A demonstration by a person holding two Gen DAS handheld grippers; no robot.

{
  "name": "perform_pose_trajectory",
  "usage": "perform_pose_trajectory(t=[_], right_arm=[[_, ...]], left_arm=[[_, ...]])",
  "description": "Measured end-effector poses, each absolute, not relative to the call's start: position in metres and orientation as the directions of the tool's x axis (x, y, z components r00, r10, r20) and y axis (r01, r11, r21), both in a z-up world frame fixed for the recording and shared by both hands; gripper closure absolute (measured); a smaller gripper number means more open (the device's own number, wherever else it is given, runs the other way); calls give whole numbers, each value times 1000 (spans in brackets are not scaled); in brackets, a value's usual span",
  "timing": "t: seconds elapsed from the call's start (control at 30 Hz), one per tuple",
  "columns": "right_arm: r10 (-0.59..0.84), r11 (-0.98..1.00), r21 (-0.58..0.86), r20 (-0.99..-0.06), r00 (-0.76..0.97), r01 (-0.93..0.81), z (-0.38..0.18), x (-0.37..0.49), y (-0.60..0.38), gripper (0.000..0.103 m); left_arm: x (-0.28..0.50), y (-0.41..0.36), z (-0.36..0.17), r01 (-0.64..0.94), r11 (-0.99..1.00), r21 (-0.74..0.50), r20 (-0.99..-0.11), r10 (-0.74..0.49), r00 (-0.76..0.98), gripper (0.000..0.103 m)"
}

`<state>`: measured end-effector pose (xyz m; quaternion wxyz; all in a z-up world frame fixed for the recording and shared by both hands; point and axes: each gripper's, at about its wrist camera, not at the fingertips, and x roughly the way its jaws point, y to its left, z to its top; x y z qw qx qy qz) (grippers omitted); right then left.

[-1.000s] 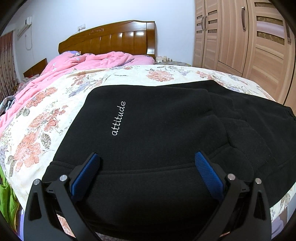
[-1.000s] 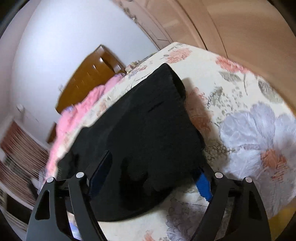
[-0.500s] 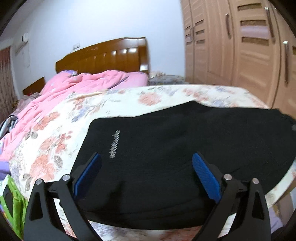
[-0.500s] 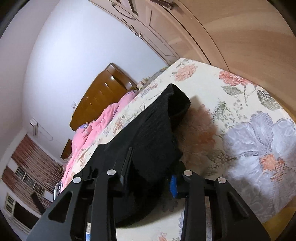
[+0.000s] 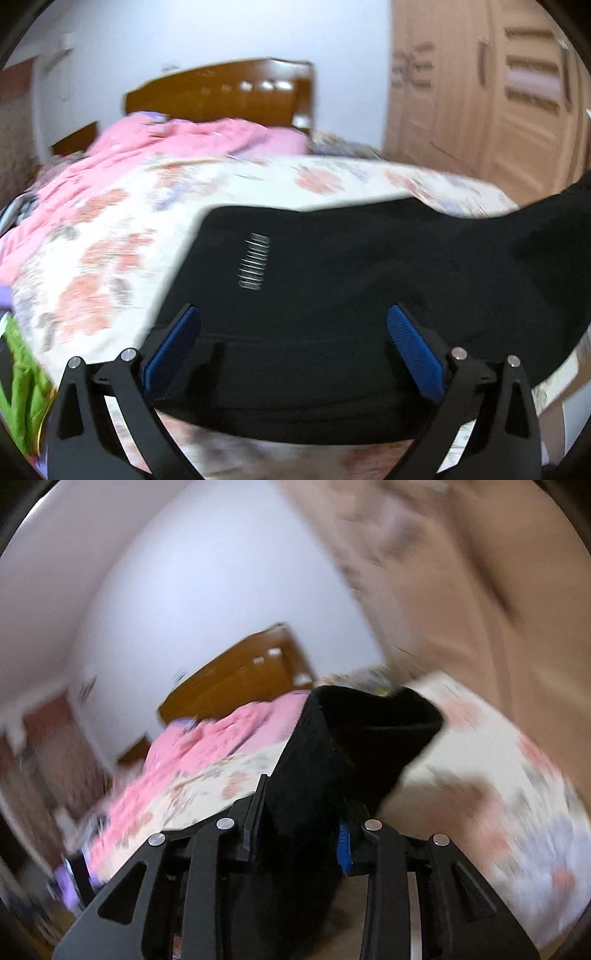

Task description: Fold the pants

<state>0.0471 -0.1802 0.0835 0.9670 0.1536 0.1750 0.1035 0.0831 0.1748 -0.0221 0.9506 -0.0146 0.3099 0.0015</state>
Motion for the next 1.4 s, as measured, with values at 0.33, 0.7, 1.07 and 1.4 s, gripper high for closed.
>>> perform_pose_trajectory(t=[0.33,0.7,1.07,1.4], right_arm=[[318,729,-356,-582,749,-585,18,66,131,68],[544,728,-144,-474,693,-670,38,5,39,29],[418,908,174,-467,779,-382,27,37,-108,27],[450,893,213,-477,755,-397,-3,33,-110,27]], left_arm=[[37,302,-13,-248,948,-199,-558,99,824,2],[21,326,-22,-108,885,-452,-518,-162,840,2],[140,235,-29,135,817,-561,-646,-534,545,2],[153,196,-28,166,884,-436,-774,-463,432,9]])
